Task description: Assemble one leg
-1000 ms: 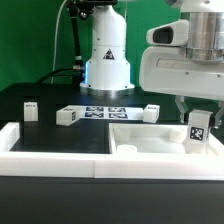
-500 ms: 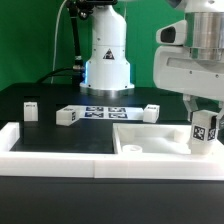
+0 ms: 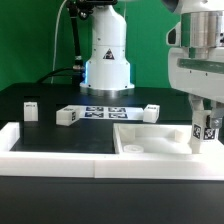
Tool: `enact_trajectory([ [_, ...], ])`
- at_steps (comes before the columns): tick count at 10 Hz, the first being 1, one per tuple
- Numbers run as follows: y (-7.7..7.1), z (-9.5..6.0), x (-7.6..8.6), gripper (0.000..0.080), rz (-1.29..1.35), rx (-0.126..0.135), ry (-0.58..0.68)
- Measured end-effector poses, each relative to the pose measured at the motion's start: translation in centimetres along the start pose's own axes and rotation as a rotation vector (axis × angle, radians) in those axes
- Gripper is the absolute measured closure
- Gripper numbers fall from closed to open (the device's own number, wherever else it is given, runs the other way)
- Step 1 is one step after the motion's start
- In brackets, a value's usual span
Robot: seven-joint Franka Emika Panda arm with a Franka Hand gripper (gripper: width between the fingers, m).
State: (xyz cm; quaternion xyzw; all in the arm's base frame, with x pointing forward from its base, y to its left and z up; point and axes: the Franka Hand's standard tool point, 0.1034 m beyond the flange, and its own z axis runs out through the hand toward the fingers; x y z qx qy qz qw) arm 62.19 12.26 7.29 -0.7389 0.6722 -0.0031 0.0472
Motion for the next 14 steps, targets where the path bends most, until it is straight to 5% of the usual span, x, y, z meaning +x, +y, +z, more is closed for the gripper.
enact_trajectory([
  [8,-0.13,0.05,0.4,0.0509,0.41,0.006,-0.027],
  [10,-0.11,0.08,0.33,0.0226,0.4,0.006,-0.027],
  [14,-0.09,0.1,0.24,0.0154,0.393,0.006,-0.027],
])
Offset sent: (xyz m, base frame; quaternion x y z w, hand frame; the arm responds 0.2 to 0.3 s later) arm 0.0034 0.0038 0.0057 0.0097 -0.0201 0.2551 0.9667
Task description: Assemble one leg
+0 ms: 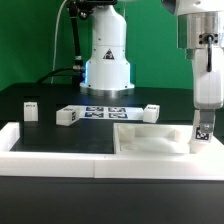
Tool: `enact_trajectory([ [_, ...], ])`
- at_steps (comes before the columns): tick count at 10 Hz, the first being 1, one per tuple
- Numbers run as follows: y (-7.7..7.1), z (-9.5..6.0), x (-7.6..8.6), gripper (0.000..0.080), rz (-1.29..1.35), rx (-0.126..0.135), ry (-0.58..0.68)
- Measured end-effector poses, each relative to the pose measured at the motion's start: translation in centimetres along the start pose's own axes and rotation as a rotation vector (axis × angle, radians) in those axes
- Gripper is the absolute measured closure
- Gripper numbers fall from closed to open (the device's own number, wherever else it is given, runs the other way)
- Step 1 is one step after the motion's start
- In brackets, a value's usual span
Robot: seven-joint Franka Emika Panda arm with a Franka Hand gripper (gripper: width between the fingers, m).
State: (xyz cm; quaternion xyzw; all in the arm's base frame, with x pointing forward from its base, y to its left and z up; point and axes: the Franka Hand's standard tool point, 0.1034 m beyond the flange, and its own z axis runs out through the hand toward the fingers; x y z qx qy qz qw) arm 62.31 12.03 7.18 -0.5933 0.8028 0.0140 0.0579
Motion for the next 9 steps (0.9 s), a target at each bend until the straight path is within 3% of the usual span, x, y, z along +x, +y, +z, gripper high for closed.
enact_trajectory([
  [9,0.07,0.02,-0.11,0.015,-0.004,0.0,0.0],
])
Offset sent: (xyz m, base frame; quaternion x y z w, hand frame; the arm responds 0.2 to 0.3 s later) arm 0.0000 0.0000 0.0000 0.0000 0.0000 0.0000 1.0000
